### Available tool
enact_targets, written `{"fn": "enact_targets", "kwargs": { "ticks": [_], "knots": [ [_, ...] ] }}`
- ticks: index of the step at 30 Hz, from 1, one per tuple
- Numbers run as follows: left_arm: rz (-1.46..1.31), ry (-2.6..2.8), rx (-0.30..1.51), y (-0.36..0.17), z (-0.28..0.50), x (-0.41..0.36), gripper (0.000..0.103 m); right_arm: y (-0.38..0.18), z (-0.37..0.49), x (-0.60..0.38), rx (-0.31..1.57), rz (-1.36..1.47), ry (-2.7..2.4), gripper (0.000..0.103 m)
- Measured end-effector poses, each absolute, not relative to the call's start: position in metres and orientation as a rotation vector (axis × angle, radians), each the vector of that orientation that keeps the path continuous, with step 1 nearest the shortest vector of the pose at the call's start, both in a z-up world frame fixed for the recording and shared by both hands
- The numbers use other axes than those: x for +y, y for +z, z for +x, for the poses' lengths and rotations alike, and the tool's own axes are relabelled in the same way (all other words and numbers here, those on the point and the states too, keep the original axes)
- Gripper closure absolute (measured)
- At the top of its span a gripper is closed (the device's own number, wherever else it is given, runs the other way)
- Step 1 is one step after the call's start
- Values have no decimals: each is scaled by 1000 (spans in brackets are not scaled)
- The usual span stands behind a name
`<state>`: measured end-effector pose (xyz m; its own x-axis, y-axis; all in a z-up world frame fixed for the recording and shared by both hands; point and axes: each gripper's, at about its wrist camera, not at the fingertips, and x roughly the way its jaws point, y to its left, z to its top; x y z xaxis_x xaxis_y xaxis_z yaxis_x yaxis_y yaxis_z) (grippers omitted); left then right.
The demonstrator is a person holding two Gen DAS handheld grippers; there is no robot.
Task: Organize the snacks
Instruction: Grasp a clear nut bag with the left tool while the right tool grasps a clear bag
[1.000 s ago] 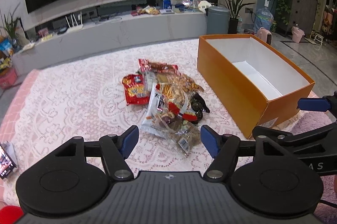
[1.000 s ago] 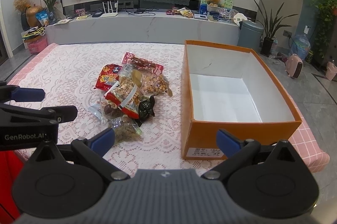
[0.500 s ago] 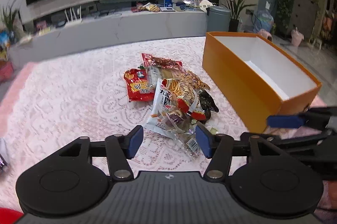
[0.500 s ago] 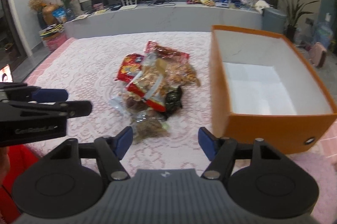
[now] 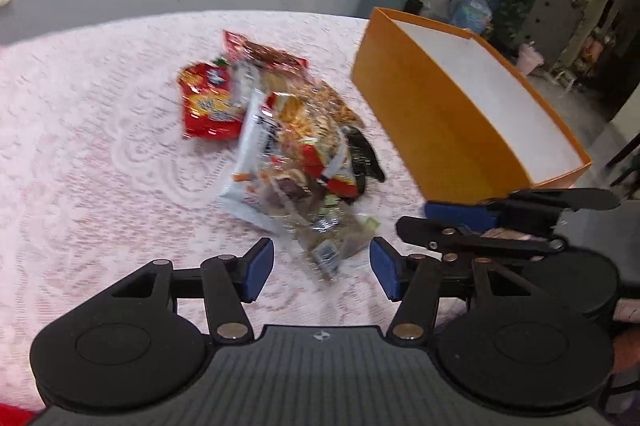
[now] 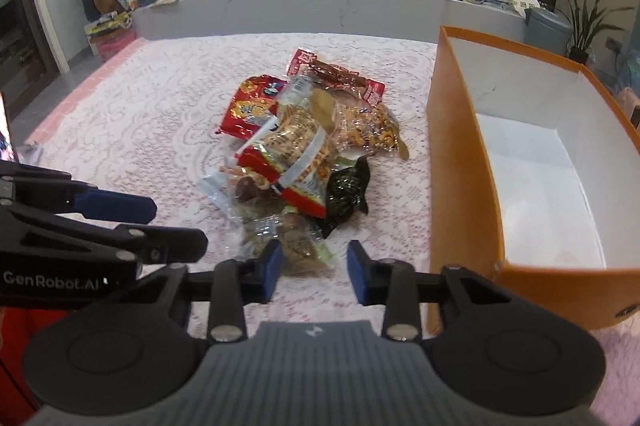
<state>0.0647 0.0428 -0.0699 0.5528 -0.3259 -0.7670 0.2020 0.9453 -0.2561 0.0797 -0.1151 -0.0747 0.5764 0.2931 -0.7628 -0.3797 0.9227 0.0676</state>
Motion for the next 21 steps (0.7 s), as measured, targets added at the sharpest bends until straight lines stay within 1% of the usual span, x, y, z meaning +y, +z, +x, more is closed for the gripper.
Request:
{"fn": "enact_targets", "kwargs": {
  "ticks": [1, 2, 5, 6, 7, 12, 15, 18, 21],
  "knots": [
    [-163, -321, 946, -73, 68, 43, 37, -78, 82, -115, 876, -124, 406, 86],
    [-190, -330, 955, -78, 72, 44, 34, -83, 86, -116, 884, -135, 411, 87],
    [-265, -328, 974, -86, 83, 48, 30, -95, 94, -121, 918, -134, 414, 87],
    [-274, -328, 974, -87, 86, 48, 26, -98, 95, -122, 919, -127, 416, 87],
    [-274, -325, 980, -90, 90, 46, 25, -100, 97, -123, 924, -122, 420, 86],
    [-248, -281, 1041, -105, 104, 35, 25, -111, 104, -119, 922, -132, 418, 86],
    [-275, -263, 1060, -112, 109, 33, 22, -118, 108, -116, 909, -147, 416, 86],
    [-290, -245, 1079, -119, 115, 30, 22, -123, 110, -112, 906, -168, 433, 87],
    [-311, -224, 1078, -121, 116, 31, 25, -127, 112, -115, 936, -137, 446, 88]
  ]
}}
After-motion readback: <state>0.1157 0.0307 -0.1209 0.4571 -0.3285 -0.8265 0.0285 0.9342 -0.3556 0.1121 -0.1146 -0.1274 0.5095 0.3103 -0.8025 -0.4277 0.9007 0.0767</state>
